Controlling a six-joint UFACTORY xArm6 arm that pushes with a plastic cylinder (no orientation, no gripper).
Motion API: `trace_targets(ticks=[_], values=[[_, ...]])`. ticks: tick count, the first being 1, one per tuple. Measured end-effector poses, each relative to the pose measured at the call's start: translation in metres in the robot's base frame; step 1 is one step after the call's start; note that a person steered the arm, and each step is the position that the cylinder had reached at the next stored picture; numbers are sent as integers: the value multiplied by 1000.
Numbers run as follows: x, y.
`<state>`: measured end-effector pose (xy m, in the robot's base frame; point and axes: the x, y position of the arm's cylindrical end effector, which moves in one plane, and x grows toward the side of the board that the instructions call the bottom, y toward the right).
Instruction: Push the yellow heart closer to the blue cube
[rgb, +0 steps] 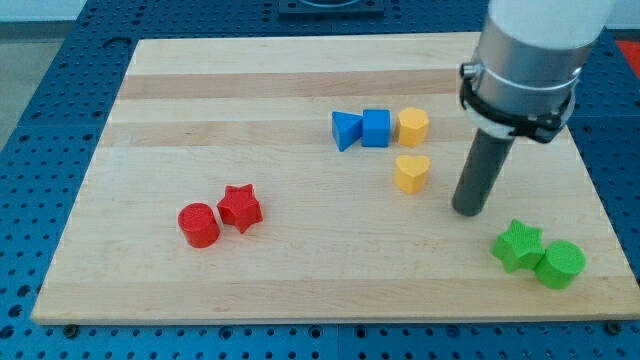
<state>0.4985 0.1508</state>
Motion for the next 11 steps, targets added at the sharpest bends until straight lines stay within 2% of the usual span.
trace_targets(ticks=[5, 7, 9, 11], values=[[-24, -54], [-15, -48], [-27, -82], [-32, -85]])
